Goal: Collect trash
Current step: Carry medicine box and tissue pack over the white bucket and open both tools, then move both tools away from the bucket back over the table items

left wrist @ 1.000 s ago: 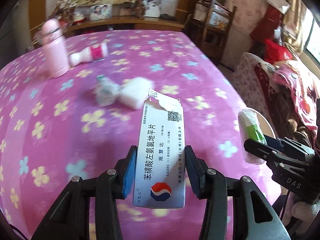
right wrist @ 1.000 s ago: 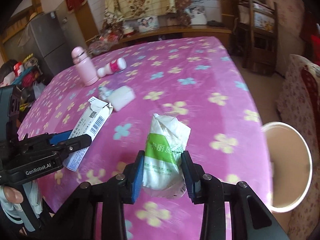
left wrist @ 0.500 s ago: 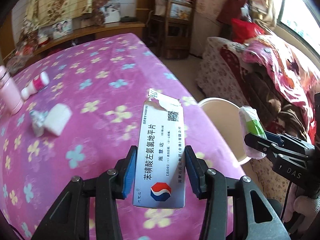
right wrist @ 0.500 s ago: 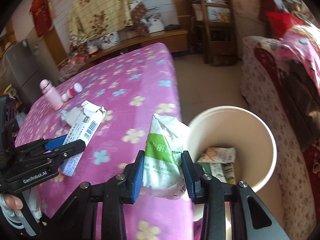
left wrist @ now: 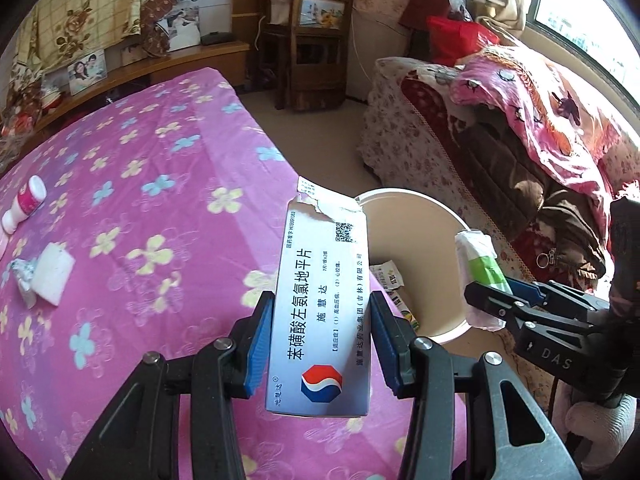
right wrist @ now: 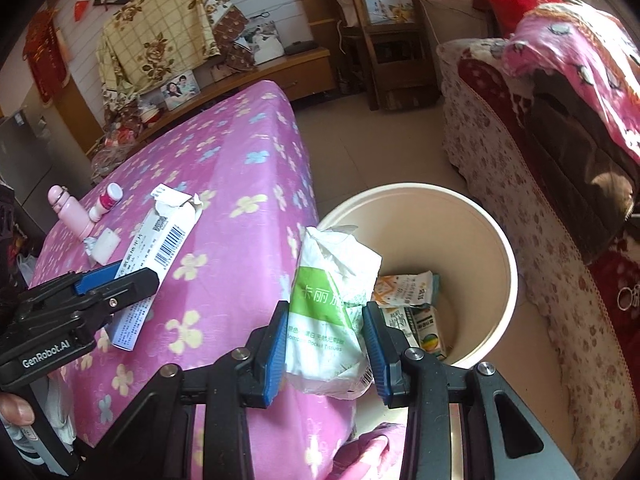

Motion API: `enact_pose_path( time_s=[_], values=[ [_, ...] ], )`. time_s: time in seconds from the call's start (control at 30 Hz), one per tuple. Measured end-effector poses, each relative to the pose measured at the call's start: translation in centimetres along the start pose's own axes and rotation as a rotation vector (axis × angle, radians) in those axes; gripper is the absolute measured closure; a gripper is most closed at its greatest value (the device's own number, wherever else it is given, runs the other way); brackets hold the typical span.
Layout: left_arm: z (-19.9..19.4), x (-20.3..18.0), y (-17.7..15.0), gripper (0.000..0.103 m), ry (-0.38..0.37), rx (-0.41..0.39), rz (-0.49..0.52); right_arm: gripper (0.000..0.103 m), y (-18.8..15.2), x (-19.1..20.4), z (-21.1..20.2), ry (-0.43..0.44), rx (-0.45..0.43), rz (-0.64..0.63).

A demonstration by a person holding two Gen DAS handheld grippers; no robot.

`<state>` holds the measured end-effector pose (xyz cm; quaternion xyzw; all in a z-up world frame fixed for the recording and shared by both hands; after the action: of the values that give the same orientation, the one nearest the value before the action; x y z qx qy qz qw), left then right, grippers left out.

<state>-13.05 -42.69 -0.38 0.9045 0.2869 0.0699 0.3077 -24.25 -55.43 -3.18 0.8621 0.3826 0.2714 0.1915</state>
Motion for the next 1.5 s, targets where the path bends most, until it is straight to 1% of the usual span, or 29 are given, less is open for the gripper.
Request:
enact_pose_path(
  time_s=[0.23,0.57,0.77,0.93,0.97,1.03,1.07,1.1,1.17,1.2,1.23,1.4,1.5],
  values=[
    [2.0,-1.7,0.7,0.055,-0.036,0.023,0.012,0.064,0.1,-1.8,1.2,-0.014,0.012,0.031],
    [4.1,-3.8,1.7,0.055,-0.062,0.041,0.032,0.064,0.3,-3.7,2.4,-0.03,0.026,0.07],
    [5.0,-4.8,2.0,0.055,-0.078,0.051,0.045,0.062,0.4,-5.1,3.5,-0.047,0.045,0.102],
    [5.8,-5.0,2.3,0.054,-0.114,0.052,0.037,0.062,0.6,-6.3,4.4,-0.069,0.055,0.134],
    [6.0,-5.1,2.3,0.054,-0.12,0.054,0.035,0.06,0.7,-6.5,4.5,-0.074,0.053,0.141],
    [6.2,-5.0,2.3,0.055,-0.127,0.049,0.025,0.046,0.9,-7.1,4.7,-0.075,0.046,0.163],
    [6.4,-4.9,2.4,0.055,-0.133,0.051,0.021,0.043,1.0,-7.3,4.8,-0.078,0.045,0.173],
    [6.5,-4.9,2.3,0.054,-0.138,0.054,0.017,0.036,1.1,-7.5,4.8,-0.079,0.044,0.183],
    [6.7,-4.9,2.3,0.049,-0.146,0.057,0.008,0.035,1.2,-7.9,4.7,-0.082,0.033,0.195],
    [6.7,-4.8,2.3,0.043,-0.147,0.055,0.007,0.035,1.2,-7.9,4.6,-0.085,0.03,0.196],
    [6.7,-4.8,2.3,0.041,-0.147,0.052,0.006,0.035,1.2,-7.9,4.5,-0.086,0.029,0.195],
    [6.2,-4.6,2.0,0.04,-0.139,0.048,0.014,0.035,0.7,-7.7,4.4,-0.077,0.037,0.202],
    [5.7,-4.4,1.8,0.04,-0.121,0.039,0.025,0.035,0.5,-7.4,4.3,-0.074,0.039,0.197]
  ],
)
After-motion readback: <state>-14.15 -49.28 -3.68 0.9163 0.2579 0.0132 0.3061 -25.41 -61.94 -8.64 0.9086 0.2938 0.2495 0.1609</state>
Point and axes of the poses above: each gripper's, at about its wrist camera, not at the fingertips, and z roughly the way its jaws point, x to its left, y to its top, the point moved 5 cm from there along z, roughly the way its jaws point, and after that the axes turned 8 degrees about z, right-handed, at the moved point
